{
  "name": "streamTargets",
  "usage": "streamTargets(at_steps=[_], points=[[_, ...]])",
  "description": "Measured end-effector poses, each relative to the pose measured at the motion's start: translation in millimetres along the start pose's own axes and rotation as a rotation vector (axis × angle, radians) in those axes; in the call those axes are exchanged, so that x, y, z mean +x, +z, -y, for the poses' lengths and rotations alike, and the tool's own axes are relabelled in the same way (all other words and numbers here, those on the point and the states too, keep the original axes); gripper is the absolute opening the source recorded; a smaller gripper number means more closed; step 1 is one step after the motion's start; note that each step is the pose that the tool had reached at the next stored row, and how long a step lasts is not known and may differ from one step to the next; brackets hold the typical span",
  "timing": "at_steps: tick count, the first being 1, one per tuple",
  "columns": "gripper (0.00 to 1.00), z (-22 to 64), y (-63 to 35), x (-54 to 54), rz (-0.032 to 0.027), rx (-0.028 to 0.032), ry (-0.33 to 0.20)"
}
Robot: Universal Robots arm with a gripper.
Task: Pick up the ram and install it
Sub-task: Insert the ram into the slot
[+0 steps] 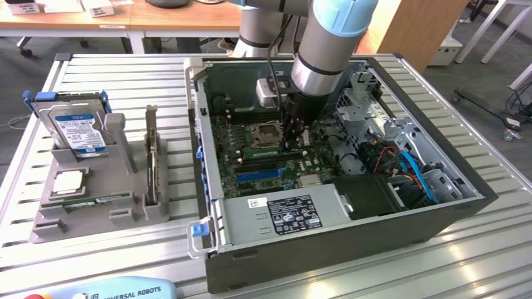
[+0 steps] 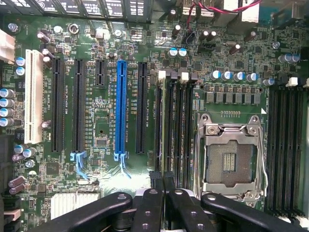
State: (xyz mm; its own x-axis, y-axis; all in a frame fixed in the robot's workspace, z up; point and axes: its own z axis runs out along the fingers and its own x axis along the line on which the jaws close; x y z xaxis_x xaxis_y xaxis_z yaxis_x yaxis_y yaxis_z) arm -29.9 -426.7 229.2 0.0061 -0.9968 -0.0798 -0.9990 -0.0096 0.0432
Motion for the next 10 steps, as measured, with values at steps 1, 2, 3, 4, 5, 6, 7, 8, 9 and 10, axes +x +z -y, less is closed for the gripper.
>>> streamTargets(at_steps=[1,2,3,4,5,6,7,8,9,10], points=[[0.12,0.0,-0.2,0.0,-0.0001,-0.0002,0.0],[0.12,0.0,-0.7,0.0,-0.0003,-0.0003,0.0],[0.12,0.0,-1.1,-0.1,-0.0004,-0.0003,0.0],[0.12,0.0,-1.4,-0.1,-0.0002,-0.0003,0.0],[0.12,0.0,-1.4,-0.1,0.0,-0.0002,0.0],[0.12,0.0,-1.5,-0.1,-0.0001,-0.0003,0.0],[0.12,0.0,-1.7,0.3,-0.0003,-0.0004,0.0],[0.12,0.0,-1.8,0.6,-0.0003,-0.0004,0.0],[0.12,0.0,-1.8,0.9,-0.0002,-0.0003,0.0],[0.12,-0.1,-1.8,1.0,-0.0002,-0.0004,0.0]])
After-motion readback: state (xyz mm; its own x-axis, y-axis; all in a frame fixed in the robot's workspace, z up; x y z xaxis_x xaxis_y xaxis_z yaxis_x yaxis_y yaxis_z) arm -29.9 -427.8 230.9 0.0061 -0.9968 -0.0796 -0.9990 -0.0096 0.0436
